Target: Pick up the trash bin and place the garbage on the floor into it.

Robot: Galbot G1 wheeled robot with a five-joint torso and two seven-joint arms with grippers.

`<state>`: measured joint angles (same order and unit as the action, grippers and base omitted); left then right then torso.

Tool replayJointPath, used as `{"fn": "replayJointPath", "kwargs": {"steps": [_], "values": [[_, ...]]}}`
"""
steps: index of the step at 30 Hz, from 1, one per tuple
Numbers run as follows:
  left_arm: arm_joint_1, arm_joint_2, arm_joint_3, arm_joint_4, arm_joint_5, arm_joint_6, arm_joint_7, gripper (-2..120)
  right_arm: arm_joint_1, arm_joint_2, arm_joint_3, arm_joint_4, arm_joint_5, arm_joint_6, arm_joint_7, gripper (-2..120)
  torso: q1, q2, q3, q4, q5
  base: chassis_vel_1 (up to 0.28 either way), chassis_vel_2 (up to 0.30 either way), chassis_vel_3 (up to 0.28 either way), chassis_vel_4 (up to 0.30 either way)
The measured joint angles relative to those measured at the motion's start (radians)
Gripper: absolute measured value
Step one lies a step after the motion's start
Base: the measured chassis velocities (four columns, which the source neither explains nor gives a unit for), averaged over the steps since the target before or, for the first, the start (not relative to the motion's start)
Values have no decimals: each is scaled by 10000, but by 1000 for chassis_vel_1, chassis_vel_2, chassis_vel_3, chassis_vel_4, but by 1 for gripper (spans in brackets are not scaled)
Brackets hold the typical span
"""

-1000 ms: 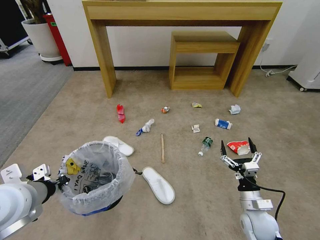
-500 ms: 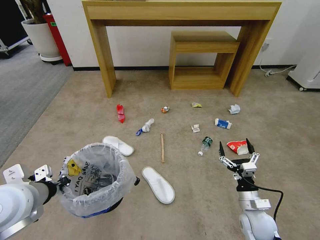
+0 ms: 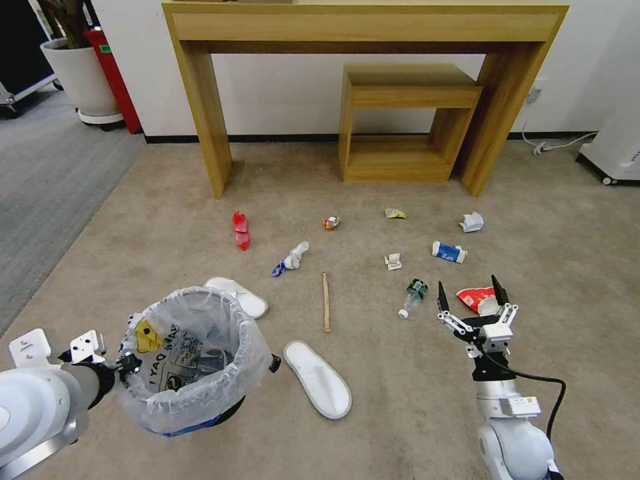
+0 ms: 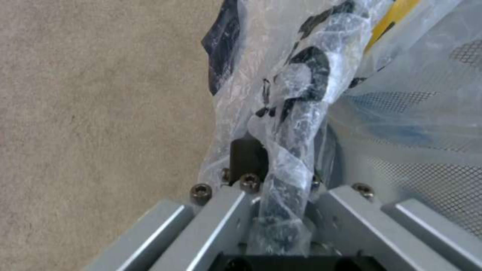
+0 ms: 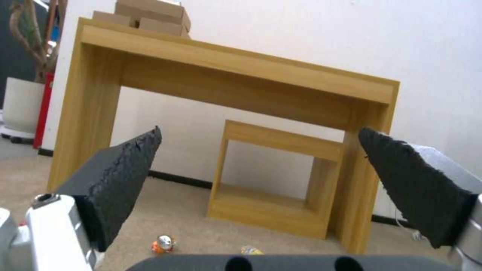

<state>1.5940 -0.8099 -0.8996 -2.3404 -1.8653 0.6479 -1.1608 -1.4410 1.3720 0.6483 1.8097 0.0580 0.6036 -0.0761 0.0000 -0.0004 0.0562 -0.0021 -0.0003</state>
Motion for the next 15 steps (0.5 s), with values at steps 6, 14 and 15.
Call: {"fn": "replayJointPath", "kwargs": {"steps": [6,14,15], "values": [[103,-12,-12,-77,44,-4,0,0,24,28,11,-36,-58,87,-22,100,0,0,-1,0,0,0,0,0,0],[205,-88,-28,-159,138,-11,1,0,-23,78,3,-30,-88,112,-36,100,0,0,-2,0,1,40,41,-39,-49],[208,-90,-28,-160,143,-12,1,0,-27,80,4,-28,-89,112,-36,100,0,0,-2,0,0,124,140,-109,-122]]}}
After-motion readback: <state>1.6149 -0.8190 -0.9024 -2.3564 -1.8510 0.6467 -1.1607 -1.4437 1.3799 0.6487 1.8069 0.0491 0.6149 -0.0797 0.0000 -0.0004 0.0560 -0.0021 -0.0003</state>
